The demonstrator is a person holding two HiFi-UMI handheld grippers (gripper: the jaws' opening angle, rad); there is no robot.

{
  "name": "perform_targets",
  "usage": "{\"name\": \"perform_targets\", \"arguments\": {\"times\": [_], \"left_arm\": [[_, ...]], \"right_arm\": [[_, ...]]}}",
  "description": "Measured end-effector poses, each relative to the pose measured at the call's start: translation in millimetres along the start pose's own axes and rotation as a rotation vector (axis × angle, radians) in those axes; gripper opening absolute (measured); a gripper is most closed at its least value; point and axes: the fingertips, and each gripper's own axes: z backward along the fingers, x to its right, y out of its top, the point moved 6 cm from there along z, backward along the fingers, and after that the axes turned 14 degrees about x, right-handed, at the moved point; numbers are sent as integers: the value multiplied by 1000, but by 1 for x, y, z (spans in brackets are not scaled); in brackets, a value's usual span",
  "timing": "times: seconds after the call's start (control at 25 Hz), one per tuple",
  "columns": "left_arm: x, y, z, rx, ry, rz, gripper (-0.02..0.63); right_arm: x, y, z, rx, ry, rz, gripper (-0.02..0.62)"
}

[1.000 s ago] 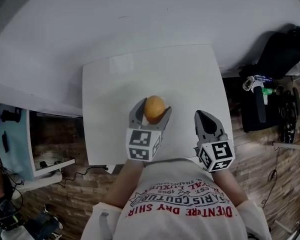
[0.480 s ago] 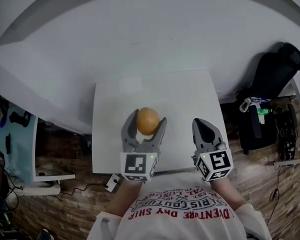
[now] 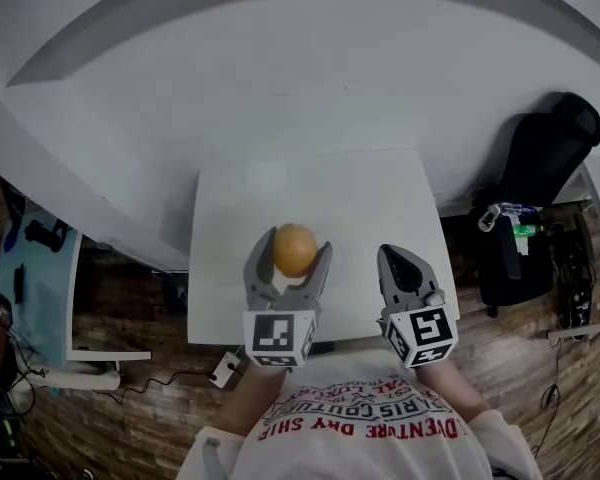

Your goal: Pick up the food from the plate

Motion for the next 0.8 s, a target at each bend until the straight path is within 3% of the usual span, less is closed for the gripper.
{"name": "perform_targets", "arguments": {"times": [0.8], "left_arm": [[6, -21, 9, -73, -3, 47, 360]], "right_arm": [[-9, -11, 13, -19, 3, -25, 9]]}}
